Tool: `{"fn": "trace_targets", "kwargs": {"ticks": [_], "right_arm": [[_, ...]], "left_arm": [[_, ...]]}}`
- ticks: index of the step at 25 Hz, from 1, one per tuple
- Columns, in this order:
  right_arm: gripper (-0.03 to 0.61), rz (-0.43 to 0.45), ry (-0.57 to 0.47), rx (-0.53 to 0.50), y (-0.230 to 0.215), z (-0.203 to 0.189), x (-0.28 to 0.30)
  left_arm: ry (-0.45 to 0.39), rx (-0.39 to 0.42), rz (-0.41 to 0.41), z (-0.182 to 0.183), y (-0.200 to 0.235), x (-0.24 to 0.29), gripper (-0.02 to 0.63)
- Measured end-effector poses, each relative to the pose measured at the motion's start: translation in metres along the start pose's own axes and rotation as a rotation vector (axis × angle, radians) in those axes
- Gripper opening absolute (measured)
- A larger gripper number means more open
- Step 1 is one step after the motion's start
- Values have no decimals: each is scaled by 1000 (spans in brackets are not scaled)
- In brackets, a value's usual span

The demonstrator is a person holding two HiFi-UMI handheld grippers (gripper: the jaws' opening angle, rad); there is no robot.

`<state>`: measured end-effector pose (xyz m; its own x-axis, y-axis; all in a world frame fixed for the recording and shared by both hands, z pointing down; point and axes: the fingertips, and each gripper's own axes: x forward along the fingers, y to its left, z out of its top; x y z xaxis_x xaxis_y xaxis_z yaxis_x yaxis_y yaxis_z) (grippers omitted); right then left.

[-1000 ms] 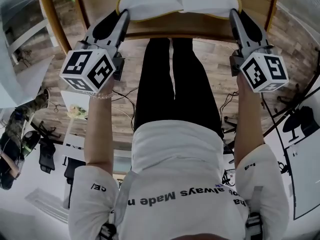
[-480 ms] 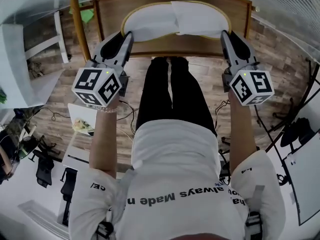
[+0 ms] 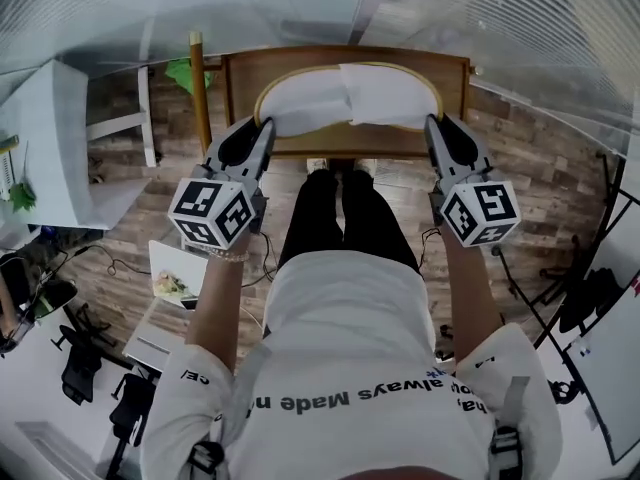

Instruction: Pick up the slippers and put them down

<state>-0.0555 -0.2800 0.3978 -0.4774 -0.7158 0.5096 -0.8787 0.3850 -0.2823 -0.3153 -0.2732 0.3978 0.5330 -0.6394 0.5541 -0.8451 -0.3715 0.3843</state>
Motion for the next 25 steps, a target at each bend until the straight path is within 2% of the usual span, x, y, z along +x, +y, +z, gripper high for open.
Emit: {"fn": "trace_targets", "kwargs": {"ticks": [13, 18, 25], "right_arm": [[46, -11, -72, -44, 34, 69, -56], [44, -15, -119, -71, 50, 96, -72], [43, -26, -161, -64, 59, 109, -85]], "left_arm": [[-84, 16, 24, 54, -43, -58, 72], [-129, 56, 25, 78, -59, -75, 71], [-165, 58, 27, 89, -65, -94, 71]]}}
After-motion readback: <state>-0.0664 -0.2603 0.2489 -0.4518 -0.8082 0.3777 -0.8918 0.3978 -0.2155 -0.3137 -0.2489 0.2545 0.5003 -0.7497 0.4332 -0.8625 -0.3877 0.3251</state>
